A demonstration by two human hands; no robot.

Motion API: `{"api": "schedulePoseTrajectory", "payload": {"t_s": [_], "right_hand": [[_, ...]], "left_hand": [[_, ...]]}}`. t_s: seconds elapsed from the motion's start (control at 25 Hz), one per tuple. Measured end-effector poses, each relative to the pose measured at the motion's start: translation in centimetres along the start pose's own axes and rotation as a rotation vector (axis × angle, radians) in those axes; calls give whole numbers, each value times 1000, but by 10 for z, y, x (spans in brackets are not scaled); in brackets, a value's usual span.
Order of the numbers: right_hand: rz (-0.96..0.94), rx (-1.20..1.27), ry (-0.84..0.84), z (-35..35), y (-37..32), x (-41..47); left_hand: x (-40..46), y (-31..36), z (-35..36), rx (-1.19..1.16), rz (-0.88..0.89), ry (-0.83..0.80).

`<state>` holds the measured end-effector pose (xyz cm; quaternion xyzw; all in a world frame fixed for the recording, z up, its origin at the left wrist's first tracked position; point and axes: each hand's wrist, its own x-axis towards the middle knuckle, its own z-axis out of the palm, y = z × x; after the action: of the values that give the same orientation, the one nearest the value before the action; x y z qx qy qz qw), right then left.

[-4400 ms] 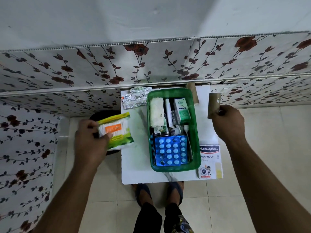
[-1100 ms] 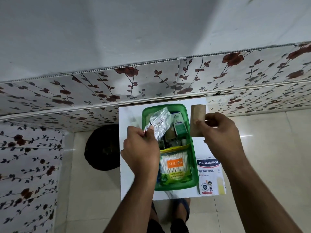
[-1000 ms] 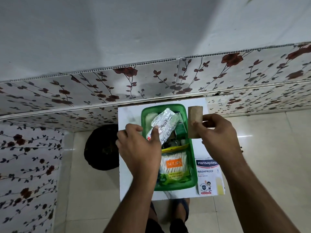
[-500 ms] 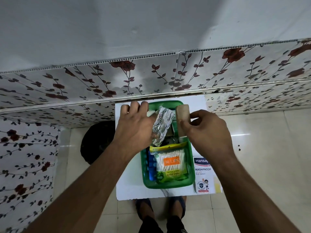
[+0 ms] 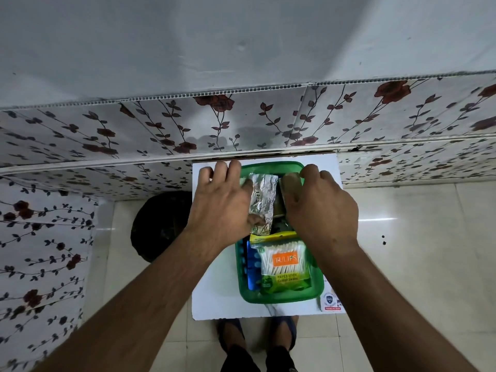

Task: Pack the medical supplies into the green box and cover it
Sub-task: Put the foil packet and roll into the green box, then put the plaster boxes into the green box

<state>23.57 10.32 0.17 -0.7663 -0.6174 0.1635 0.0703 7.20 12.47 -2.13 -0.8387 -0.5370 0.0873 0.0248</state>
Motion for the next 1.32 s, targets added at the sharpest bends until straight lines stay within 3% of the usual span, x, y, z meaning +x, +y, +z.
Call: {"api": "schedulePoseTrajectory", "payload": {"t_s": [0.16,0.32,0.56,0.72,0.92,1.32], "right_hand": [[40,-95,48,13,5,5],[21,-85,75,22,7,7],[238,394,82,-10,46,-17],[450,424,-80,-5,103,-57],[583,320,-289,37,150,-100],[708,595,-257,41,175,-103]], "left_hand": [[6,0,0,-73,53,66],[6,-4,6,-74,63,25],[-8,-5,-8,-200,6,19],[-36,18,-35,-516,-80,93],[-50,73,-42,-790,-23,41],[-44,109,-34,-917,-60,-9]]}}
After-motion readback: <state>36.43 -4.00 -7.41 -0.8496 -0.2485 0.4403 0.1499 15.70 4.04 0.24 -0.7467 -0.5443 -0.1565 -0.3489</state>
